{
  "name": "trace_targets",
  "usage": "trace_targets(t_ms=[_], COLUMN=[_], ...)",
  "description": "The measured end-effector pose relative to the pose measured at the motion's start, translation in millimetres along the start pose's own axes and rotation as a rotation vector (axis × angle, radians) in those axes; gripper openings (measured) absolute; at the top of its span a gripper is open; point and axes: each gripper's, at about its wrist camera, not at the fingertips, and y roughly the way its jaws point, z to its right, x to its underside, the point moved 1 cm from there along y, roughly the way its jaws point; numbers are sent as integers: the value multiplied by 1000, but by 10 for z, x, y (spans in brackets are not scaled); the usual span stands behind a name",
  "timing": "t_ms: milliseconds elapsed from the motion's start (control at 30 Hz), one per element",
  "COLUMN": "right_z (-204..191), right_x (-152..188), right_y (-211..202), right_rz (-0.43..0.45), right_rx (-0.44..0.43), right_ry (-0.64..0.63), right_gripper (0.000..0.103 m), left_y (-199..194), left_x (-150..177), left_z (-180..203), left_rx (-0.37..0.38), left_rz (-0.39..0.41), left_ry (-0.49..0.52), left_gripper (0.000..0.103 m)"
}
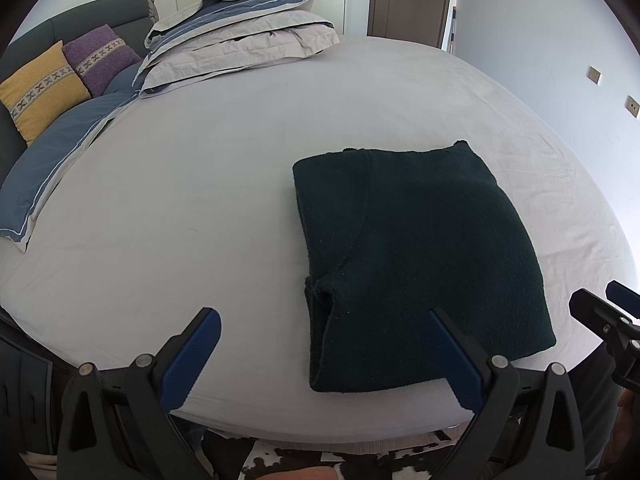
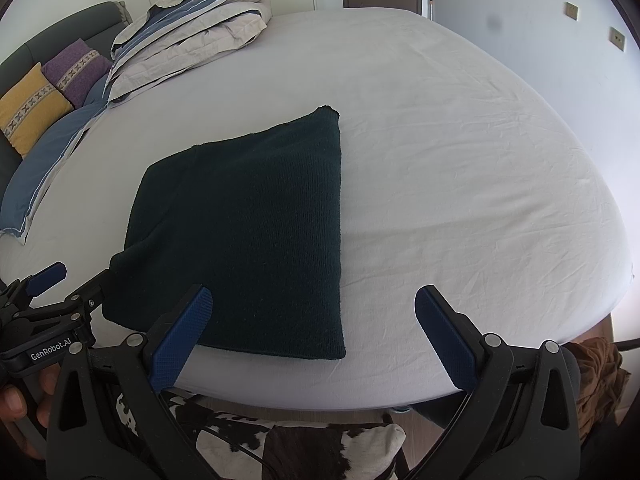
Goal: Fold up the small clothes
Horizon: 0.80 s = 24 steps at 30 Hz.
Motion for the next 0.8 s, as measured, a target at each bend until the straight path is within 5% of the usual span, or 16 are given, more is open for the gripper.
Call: trace_targets(t_ms=[800], right_z=[3], right_x=[23], right_y=[17], right_rz=[-1], right_rx=[-2], right_ry=[-2], right_gripper=[103], left_y=[6], left_x=[-4], left_z=[-13], left_rx=[2], left_rz=[-1], left_ry=[3], left_gripper=[103])
